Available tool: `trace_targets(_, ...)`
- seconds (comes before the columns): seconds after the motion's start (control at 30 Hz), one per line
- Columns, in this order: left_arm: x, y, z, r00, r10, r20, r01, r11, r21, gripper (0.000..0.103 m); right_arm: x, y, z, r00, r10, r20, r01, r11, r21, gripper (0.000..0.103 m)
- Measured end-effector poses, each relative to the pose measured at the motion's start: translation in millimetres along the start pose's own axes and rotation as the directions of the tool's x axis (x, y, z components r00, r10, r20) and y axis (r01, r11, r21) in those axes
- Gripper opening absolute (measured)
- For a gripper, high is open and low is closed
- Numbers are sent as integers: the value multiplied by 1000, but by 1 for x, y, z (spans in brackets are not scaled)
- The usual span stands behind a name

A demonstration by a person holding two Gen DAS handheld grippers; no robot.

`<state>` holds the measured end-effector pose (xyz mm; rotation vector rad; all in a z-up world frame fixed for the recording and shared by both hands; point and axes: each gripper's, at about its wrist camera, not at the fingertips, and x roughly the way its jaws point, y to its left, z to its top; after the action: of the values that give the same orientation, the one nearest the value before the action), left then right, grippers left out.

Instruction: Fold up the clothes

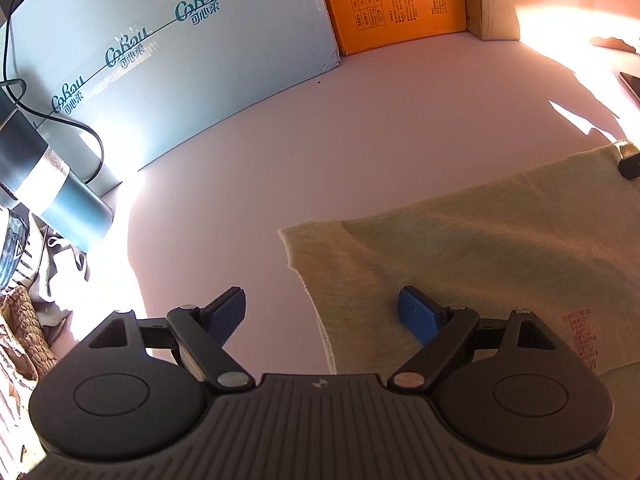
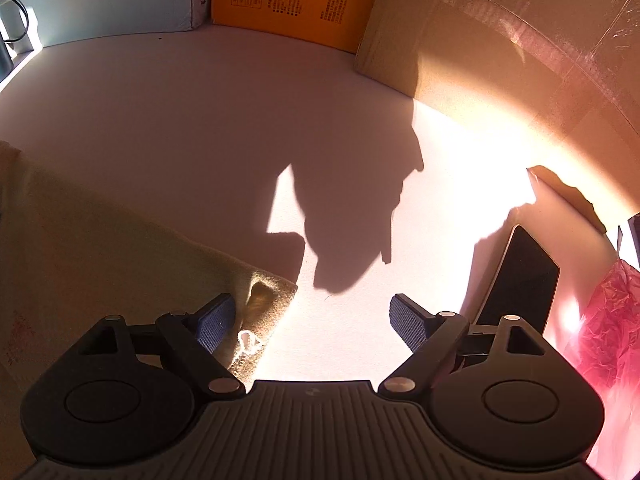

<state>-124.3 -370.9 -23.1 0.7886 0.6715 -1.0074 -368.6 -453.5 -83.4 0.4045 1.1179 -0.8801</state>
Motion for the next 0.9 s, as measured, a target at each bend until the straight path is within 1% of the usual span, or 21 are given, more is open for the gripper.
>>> trace_targets(0.03,1,0,0,1000,1,-1,-1,1000,-2,84,2,-2,0,1000,-5,2,5,1000,1,90)
trace_targets(0.27,3,1,0,1000,21,-7,-21,1000,-5,86,3,-12,-3,1000,-28,4,29,999,-22,95)
trace_targets(0.6,0,5,-5,1000,28,-10,-29,999,-14,86,0,-25,-9,999,-35,1,35,999,-21,98)
trace_targets(0.9,-6,9,-6,999,52,-15,-52,998,-18,86,-5,-36,-14,999,-40,-9,40,999,-21,99)
